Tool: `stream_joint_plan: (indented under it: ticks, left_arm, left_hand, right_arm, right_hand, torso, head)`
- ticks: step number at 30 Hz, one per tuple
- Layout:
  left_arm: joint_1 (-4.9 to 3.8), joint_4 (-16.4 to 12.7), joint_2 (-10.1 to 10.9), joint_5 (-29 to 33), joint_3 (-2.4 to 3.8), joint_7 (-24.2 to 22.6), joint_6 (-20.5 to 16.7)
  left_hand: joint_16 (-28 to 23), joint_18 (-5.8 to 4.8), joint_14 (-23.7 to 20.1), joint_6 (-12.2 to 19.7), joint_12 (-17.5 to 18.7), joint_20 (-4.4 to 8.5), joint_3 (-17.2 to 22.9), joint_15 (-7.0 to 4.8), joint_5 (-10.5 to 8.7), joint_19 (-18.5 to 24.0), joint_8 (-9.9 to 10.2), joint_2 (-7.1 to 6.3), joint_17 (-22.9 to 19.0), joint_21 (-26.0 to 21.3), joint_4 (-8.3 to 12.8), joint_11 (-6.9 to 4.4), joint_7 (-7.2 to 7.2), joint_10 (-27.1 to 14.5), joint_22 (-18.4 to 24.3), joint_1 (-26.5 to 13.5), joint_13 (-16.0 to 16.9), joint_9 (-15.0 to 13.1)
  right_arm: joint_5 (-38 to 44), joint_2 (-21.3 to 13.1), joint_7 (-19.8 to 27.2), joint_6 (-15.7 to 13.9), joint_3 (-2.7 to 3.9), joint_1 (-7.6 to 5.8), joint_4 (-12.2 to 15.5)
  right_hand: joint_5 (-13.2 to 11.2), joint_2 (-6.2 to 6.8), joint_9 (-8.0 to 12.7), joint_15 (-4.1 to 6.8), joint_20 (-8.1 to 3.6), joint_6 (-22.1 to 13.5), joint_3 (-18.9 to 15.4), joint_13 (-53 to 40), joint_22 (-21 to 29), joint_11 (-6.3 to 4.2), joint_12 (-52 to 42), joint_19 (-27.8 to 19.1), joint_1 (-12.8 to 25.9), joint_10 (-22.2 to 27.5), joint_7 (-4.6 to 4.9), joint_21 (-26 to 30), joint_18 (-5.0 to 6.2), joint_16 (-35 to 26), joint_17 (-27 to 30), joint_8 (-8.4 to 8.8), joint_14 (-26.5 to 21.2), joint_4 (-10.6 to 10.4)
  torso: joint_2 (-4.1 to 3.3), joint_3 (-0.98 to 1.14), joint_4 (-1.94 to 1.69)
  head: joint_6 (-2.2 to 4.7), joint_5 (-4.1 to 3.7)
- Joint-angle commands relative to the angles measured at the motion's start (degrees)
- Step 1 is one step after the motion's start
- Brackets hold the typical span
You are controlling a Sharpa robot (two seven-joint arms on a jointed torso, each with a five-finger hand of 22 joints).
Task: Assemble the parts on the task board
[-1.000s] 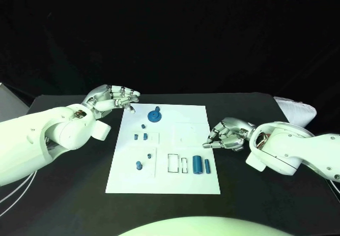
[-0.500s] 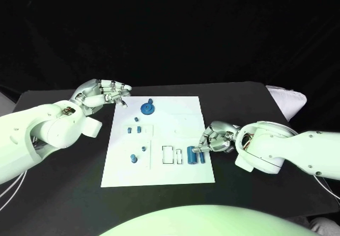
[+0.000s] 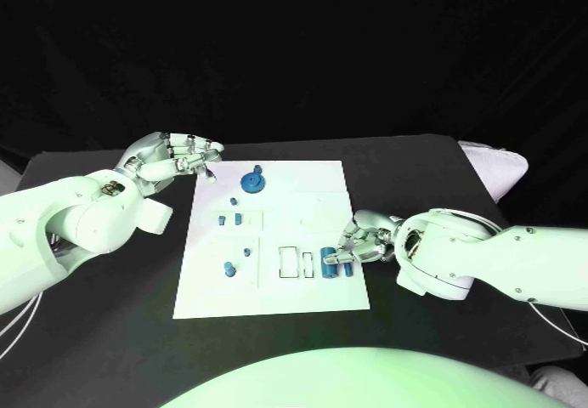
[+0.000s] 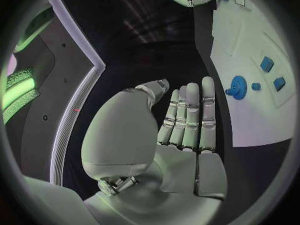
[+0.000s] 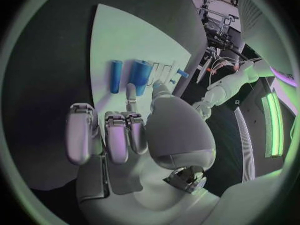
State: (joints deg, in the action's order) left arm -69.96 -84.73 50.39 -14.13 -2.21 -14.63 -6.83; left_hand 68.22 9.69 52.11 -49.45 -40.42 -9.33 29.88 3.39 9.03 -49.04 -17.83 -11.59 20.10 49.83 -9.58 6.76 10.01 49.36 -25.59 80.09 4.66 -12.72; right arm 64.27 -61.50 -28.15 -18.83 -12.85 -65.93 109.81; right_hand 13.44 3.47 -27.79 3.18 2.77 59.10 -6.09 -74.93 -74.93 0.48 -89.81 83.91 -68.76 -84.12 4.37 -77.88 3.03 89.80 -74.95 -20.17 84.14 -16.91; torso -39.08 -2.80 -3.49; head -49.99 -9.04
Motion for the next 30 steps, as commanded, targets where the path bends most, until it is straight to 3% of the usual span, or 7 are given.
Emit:
stream_joint_plan:
  ticks: [1, 26, 30]
  left_arm:
    - [0.0, -0.17, -0.04, -0.04, 0.04, -0.79, 0.26]
    - [0.0, -0.44, 0.2, 0.02, 0.04, -0.55, 0.33]
    - [0.0, -0.51, 0.21, 0.22, 0.04, -0.45, 0.37]
  left_hand:
    - [-0.3, 0.74, 0.04, -0.2, 0.22, 0.04, -0.28, 0.06, 0.06, -0.47, 0.18, 0.23, -0.06, -0.38, 0.0, 0.16, 0.34, 0.26, 0.09, 0.26, -0.06, 0.08]
    - [-0.3, 0.74, 0.04, -0.2, 0.22, 0.04, -0.28, 0.06, 0.06, -0.47, 0.18, 0.23, -0.06, -0.38, 0.0, 0.16, 0.34, 0.26, 0.09, 0.26, -0.06, 0.08]
    - [-0.29, 0.74, 0.04, -0.22, 0.27, 0.01, -0.36, 0.09, 0.06, -0.47, 0.24, 0.25, -0.05, -0.42, -0.12, 0.17, 0.34, 0.26, 0.11, 0.18, -0.05, 0.08]
  right_arm:
    - [3.84, 0.49, -2.07, 1.19, -0.03, 0.1, -0.02]
    - [10.53, 7.05, -3.19, 2.52, -0.02, 2.43, -3.86]
    - [10.68, 7.61, -3.34, 2.41, -0.02, 2.6, -4.16]
  right_hand:
    - [0.13, 0.0, -0.1, 0.45, -0.49, 0.38, -0.54, -15.07, -12.11, -0.42, -0.19, 4.31, 0.79, -5.88, -0.06, -0.3, -1.06, 0.2, -15.05, -0.29, 5.86, 0.05]
    - [-0.82, 0.62, -0.28, 0.47, -0.52, 0.08, -1.78, -14.37, -12.11, -0.41, 0.4, 4.15, 1.89, -5.39, -0.02, 0.24, -0.96, 0.2, -15.05, -0.31, 5.86, 0.06]
    - [-0.65, 0.62, -0.27, 0.44, -0.51, -0.08, -1.82, -14.29, -12.11, -0.37, 0.47, 4.12, 1.89, -5.34, 0.02, 0.33, -0.95, 0.2, -15.05, -0.24, 5.86, 0.06]
  torso:
    - [-0.01, -0.04, 0.01]
    - [0.0, -0.12, -0.23]
    - [-0.01, -0.12, -0.11]
  head:
    - [-0.01, -0.03]
    - [-0.01, 0.0]
    - [-0.01, -0.01]
